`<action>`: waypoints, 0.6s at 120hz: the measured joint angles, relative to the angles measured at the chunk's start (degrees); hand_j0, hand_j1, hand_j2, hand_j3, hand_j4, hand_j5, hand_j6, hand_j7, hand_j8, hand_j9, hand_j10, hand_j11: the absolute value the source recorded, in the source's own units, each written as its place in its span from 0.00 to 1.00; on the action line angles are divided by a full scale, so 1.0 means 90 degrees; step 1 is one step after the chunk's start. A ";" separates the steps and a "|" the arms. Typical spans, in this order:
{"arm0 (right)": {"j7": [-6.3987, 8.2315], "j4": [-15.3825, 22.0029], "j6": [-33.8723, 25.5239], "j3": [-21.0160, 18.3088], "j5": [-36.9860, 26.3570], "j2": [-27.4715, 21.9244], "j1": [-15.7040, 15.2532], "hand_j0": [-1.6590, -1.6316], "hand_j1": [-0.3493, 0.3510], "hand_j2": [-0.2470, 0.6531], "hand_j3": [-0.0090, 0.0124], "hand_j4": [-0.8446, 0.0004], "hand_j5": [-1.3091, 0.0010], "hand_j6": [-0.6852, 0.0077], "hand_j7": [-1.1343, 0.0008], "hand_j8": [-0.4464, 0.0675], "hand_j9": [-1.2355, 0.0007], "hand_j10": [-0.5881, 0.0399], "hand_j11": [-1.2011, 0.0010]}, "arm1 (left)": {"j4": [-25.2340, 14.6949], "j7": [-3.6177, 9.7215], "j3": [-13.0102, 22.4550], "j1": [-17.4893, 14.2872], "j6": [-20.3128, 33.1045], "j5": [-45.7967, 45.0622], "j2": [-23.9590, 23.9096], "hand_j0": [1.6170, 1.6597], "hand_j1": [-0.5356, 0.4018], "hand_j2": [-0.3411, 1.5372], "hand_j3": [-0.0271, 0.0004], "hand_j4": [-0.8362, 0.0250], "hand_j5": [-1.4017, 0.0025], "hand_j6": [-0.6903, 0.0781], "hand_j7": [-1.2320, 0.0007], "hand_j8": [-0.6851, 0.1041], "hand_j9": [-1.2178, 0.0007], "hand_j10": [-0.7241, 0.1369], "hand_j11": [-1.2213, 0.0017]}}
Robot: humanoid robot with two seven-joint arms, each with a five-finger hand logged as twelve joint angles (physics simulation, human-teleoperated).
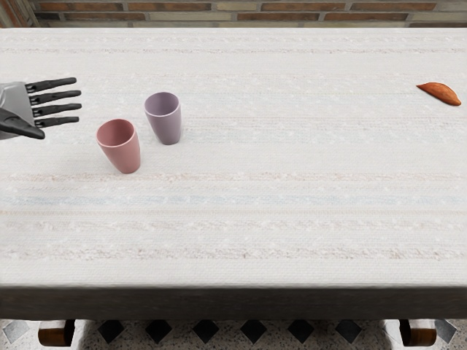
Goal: Pick up cup and place in cup with left hand
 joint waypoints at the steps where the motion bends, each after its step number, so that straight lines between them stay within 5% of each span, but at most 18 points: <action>1: 0.0000 0.0000 0.0000 0.0000 0.0000 0.0000 0.0000 0.04 0.00 0.27 0.42 1.00 1.00 0.99 1.00 0.87 1.00 0.94 1.00 | 0.0001 0.0000 0.0001 0.0004 0.0000 -0.0001 0.0000 0.96 0.94 0.18 0.99 0.97 1.00 0.90 1.00 0.87 1.00 0.84 1.00; 15: 0.0000 -0.0004 0.0000 -0.0008 -0.0007 0.0000 -0.0001 0.04 0.00 0.27 0.42 1.00 1.00 0.99 1.00 0.87 1.00 0.94 1.00 | 0.0091 0.0124 0.0011 -0.0087 0.0000 0.0033 -0.0080 0.96 0.94 0.18 0.99 0.97 1.00 0.90 1.00 0.87 1.00 0.84 1.00; 29: 0.0000 -0.0006 -0.0001 -0.0016 -0.0017 0.0000 -0.0003 0.04 0.00 0.27 0.42 1.00 1.00 0.99 1.00 0.87 1.00 0.94 1.00 | 0.0238 0.1323 -0.0010 -0.0577 -0.0001 0.0108 -0.0176 0.96 0.94 0.18 0.99 0.98 1.00 0.90 1.00 0.87 1.00 0.84 1.00; 39: 0.0000 -0.0007 -0.0001 -0.0020 -0.0021 0.0000 -0.0003 0.04 0.00 0.27 0.42 1.00 1.00 0.99 1.00 0.87 1.00 0.94 1.00 | 0.0274 0.1796 -0.0016 -0.1210 -0.0002 0.0754 -0.0663 0.96 0.94 0.18 0.99 0.97 1.00 0.90 1.00 0.87 1.00 0.84 1.00; 52: 0.0000 -0.0007 -0.0001 -0.0021 -0.0021 0.0000 -0.0003 0.04 0.00 0.27 0.42 1.00 1.00 0.99 1.00 0.87 1.00 0.94 1.00 | 0.0288 0.2046 -0.0012 -0.1848 0.0000 0.1877 -0.0947 0.96 0.94 0.18 0.99 0.97 1.00 0.90 1.00 0.87 1.00 0.84 1.00; 72: 0.0000 -0.0007 -0.0001 -0.0021 -0.0023 0.0000 -0.0003 0.04 0.00 0.27 0.42 1.00 1.00 0.99 1.00 0.87 1.00 0.94 1.00 | 0.0289 0.2155 0.0009 -0.2280 0.0436 0.3724 -0.1804 0.96 0.94 0.18 0.99 0.97 1.00 0.90 1.00 0.87 1.00 0.84 1.00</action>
